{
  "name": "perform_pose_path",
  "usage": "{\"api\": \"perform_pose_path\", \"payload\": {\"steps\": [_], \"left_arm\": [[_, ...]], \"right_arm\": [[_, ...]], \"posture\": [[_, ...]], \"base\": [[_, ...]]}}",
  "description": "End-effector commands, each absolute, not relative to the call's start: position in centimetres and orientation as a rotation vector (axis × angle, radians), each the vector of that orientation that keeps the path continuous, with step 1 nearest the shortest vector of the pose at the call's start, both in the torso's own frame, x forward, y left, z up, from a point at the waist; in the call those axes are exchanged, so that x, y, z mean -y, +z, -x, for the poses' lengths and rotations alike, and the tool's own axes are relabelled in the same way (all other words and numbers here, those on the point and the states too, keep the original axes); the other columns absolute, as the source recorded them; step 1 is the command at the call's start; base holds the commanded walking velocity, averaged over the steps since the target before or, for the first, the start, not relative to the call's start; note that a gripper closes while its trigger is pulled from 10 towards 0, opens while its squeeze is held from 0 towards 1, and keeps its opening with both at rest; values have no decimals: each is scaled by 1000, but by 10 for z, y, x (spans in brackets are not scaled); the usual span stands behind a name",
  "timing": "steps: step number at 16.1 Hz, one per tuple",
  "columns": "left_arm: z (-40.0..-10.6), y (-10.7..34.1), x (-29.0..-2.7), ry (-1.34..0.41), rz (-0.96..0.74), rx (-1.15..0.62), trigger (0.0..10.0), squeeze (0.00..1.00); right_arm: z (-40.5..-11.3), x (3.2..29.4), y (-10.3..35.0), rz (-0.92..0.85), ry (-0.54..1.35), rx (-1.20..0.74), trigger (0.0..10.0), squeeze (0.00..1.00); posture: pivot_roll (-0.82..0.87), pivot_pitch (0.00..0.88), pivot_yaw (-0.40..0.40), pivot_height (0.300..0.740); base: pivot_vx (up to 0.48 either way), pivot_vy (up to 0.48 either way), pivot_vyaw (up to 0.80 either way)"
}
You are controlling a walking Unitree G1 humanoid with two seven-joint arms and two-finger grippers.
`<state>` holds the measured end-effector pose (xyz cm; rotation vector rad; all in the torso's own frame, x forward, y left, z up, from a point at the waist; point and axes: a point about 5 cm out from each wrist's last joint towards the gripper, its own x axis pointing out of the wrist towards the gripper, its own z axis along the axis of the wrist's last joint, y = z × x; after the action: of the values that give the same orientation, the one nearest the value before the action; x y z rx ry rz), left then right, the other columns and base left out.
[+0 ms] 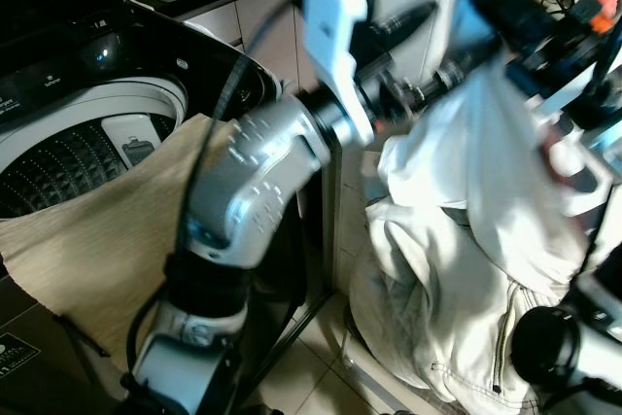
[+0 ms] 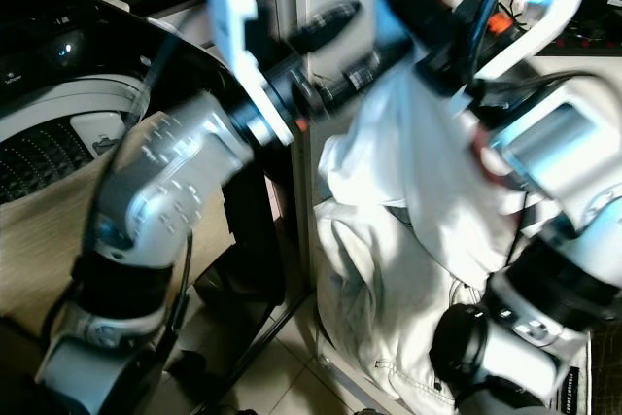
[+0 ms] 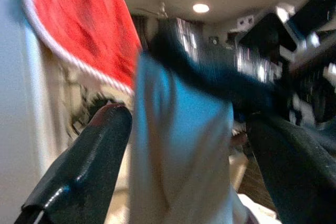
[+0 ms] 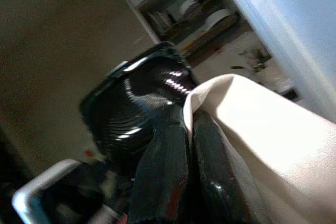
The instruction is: Clothes washing
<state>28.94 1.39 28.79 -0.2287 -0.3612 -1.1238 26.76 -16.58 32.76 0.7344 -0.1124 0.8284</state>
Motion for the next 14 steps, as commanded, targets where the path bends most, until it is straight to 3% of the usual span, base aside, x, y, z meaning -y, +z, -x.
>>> {"api": "perform_pose_path", "payload": {"steps": [1,3,4,5,6,9,11,14], "left_arm": [[-283,283,-10,-1172,235,325,10000,1000],[-283,273,-8,-1148,177,306,10000,1000],[-286,264,-8,-1112,150,292,10000,529],[-285,261,-9,-1118,157,288,10000,192],[-284,261,-8,-1134,169,285,10000,24],[-276,255,-4,-1210,188,269,10000,0],[-279,248,-1,-1183,246,191,0,0],[-281,247,-2,-1160,233,174,0,0]], "right_arm": [[-263,160,329,-738,861,115,0,0],[-261,157,328,-767,872,106,0,0],[-258,154,328,-780,884,91,0,0],[-256,153,328,-791,888,87,0,0],[-255,152,328,-796,890,85,0,0],[-253,150,327,-799,892,75,0,0],[-251,148,326,-802,887,56,0,0],[-249,143,324,-796,882,35,0,0]], "posture": [[-218,0,53,740],[-218,0,52,740],[-221,0,53,740],[-221,0,53,740],[-221,0,52,740],[-221,0,53,740],[-223,0,55,740],[-222,0,58,740]], "base": [[0,0,0],[0,0,0],[0,0,0],[0,0,0],[0,0,0],[0,0,0],[0,0,0],[0,0,0]]}}
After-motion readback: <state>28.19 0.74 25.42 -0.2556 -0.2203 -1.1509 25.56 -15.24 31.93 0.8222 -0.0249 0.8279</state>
